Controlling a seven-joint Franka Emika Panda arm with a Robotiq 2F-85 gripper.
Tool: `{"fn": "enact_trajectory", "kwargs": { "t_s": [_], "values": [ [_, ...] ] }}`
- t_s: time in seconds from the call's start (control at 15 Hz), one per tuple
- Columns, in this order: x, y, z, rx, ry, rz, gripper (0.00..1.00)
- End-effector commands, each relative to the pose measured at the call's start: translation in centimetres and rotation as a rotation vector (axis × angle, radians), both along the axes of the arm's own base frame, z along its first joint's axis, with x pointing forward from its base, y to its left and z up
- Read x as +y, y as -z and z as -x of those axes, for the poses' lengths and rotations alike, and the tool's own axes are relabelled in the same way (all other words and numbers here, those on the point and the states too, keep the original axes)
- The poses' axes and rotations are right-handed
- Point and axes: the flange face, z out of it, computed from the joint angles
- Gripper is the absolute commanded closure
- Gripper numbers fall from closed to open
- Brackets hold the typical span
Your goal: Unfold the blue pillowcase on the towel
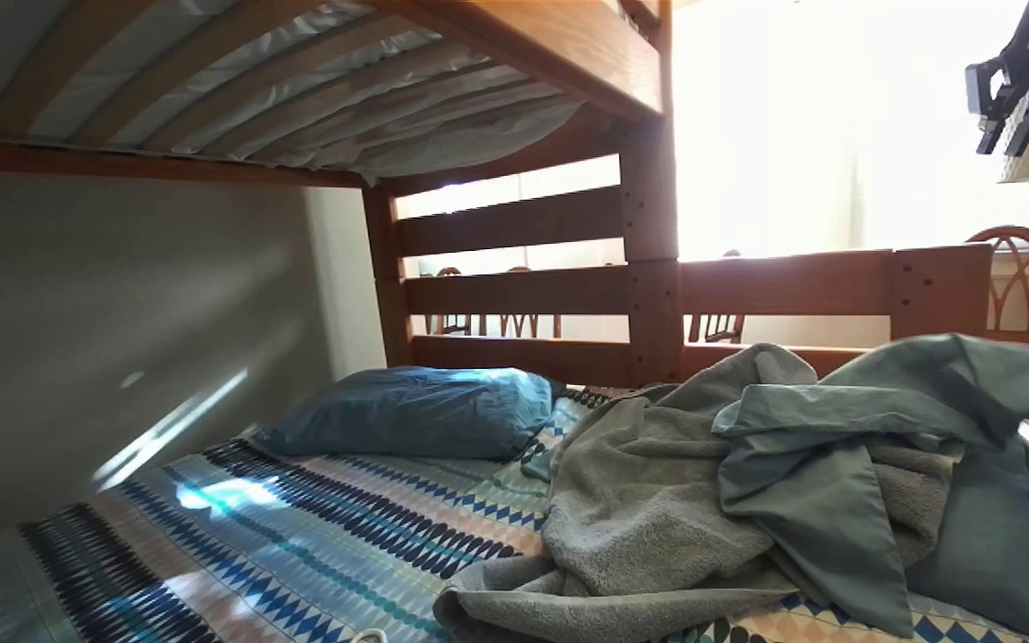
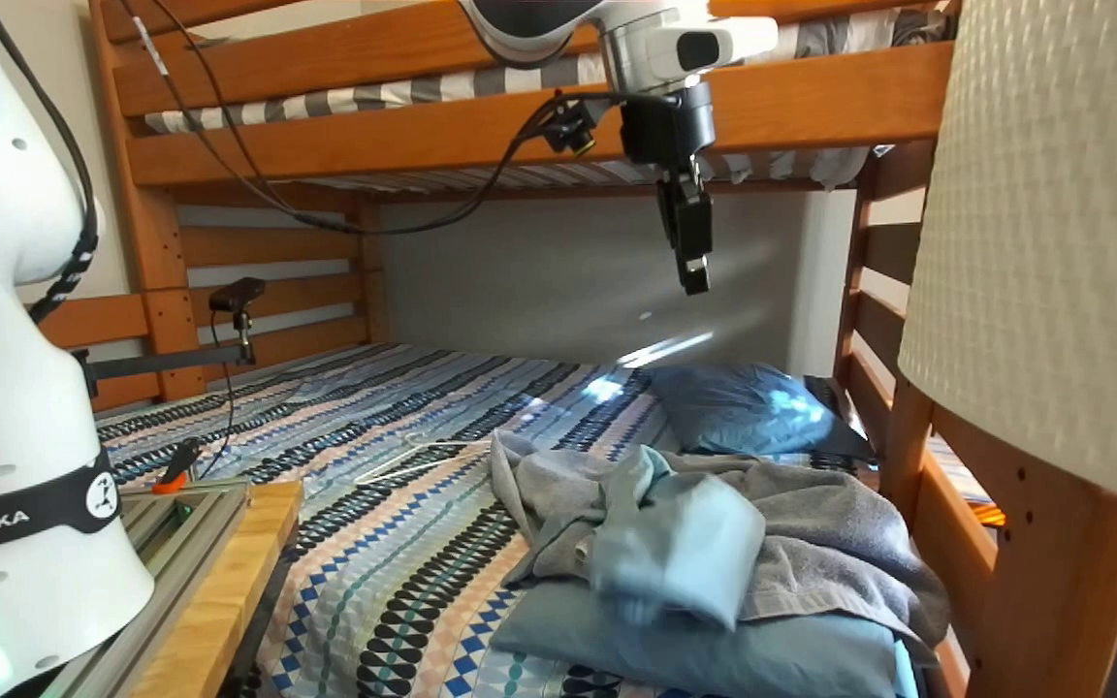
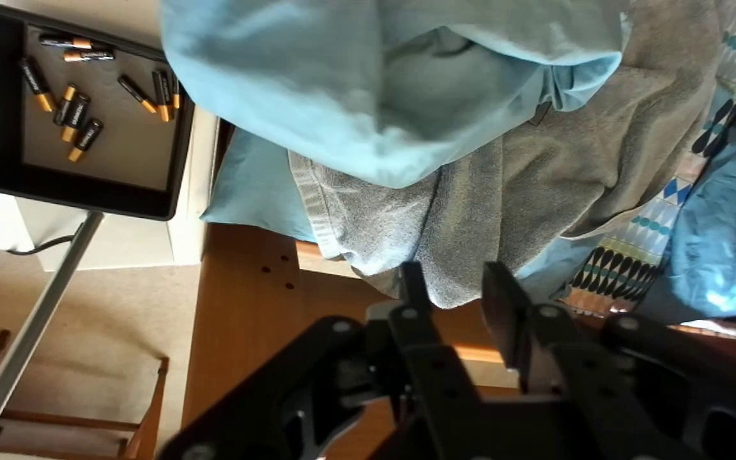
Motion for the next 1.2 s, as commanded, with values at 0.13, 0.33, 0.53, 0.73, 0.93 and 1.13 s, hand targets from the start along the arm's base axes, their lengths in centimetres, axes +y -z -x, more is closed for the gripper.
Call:
{"fn": "enact_trajectory", "kwargs": {
  "t_s": [0.13, 0.33, 0.53, 0.73, 0.93, 1.13],
  "values": [
    [4.7, 0.2, 0.2, 0.023, -0.101, 0.000, 0.23],
    [12.5, 3.8, 0.2, 0.075, -0.287, 0.005, 0.03],
    [19.2, 8.3, 0.7, 0.128, -0.464, 0.013, 0.00],
    [22.4, 13.6, 0.7, 0.205, -0.642, 0.051, 0.00],
    [23.1, 19.2, -0.6, 0.281, -0.797, 0.103, 0.00],
    [23.8, 23.9, -1.8, 0.356, -0.931, 0.039, 0.00]
  ]
}}
